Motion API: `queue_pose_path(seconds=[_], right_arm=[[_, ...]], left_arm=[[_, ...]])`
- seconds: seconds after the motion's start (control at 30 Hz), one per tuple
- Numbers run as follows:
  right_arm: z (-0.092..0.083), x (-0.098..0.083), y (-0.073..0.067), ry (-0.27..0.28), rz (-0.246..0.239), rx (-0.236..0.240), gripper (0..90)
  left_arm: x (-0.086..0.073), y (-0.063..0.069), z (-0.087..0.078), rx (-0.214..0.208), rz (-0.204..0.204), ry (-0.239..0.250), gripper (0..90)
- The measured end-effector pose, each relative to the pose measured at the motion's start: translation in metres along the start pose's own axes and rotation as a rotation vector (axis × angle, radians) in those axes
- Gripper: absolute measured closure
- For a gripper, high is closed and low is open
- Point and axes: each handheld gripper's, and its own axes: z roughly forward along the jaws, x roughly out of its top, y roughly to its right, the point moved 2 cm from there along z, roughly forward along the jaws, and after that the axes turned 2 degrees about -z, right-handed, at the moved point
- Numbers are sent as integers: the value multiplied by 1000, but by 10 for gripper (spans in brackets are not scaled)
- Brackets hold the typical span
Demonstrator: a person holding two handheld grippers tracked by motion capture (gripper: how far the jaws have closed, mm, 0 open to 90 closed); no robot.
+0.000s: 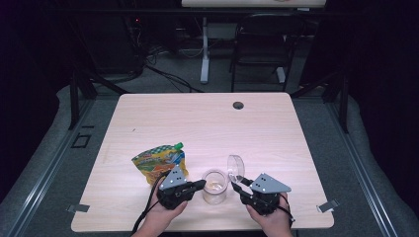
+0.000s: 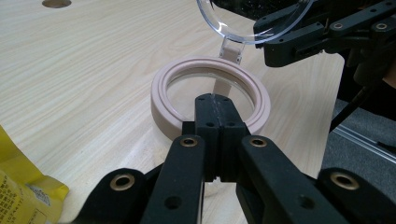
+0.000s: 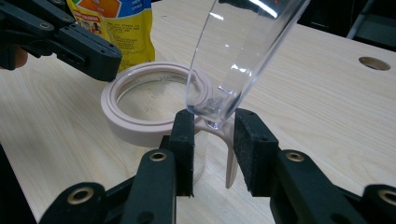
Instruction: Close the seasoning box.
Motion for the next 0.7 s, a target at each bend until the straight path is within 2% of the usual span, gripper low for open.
queue_pose_path(seconds=[0.27, 0.37, 0.7], right_arm=[[2, -1, 0, -10, 13, 0, 726], [2, -1, 1, -17, 23, 1, 768], [8, -4, 4, -37, 49, 13, 760]], left_arm=[[0, 0, 0, -2, -3, 0, 892], [1, 0, -1, 1, -6, 3, 883], [-2, 0, -5, 8, -10, 0, 865]])
